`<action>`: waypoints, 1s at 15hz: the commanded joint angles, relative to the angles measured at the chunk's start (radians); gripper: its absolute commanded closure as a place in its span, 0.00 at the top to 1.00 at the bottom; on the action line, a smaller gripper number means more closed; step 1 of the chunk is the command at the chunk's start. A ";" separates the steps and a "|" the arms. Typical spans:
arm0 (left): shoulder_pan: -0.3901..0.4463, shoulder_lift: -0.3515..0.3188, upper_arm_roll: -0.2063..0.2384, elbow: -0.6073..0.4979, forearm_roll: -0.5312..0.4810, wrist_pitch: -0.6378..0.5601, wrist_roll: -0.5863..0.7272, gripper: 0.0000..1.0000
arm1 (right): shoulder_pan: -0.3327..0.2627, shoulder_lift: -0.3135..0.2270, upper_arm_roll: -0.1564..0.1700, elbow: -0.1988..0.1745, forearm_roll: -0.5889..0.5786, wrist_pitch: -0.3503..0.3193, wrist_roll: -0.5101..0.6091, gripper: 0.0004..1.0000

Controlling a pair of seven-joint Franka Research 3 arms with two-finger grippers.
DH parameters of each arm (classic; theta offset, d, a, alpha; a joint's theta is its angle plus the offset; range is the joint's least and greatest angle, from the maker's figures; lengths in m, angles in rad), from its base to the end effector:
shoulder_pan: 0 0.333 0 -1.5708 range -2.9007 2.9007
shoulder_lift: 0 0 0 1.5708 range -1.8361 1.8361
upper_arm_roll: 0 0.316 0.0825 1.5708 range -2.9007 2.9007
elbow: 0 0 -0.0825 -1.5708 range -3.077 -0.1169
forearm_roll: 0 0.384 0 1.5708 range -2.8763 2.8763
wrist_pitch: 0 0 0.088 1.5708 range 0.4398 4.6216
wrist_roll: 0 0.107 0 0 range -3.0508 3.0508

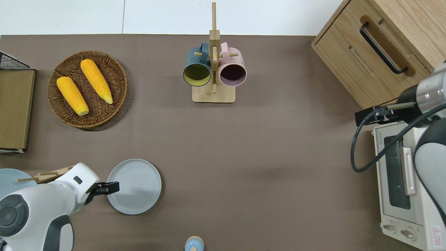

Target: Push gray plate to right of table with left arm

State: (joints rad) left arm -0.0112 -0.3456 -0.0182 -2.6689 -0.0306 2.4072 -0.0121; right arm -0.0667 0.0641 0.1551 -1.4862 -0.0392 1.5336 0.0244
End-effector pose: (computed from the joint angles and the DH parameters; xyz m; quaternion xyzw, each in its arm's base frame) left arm 0.4038 -0.0118 0.3568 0.9991 0.0027 0.0418 0.0085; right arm 0.5692 0.0430 0.6254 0.9994 0.0313 -0.0071 0.0151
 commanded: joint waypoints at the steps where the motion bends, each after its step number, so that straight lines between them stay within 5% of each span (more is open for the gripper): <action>1: -0.013 0.069 -0.008 -0.057 -0.005 0.130 -0.016 1.00 | -0.001 -0.006 0.000 0.001 0.007 -0.010 0.003 0.98; 12: -0.012 0.105 -0.008 -0.057 -0.005 0.142 -0.012 0.99 | -0.001 -0.006 0.000 0.001 0.007 -0.010 0.003 0.98; 15: -0.012 0.106 -0.008 -0.057 -0.005 0.145 -0.012 0.81 | -0.001 -0.006 0.000 0.001 0.007 -0.010 0.003 0.98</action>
State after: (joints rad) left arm -0.0118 -0.2454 -0.0303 -2.7164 -0.0306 2.5270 -0.0138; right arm -0.0667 0.0641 0.1551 -1.4862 -0.0392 1.5336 0.0244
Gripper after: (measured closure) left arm 0.022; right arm 0.013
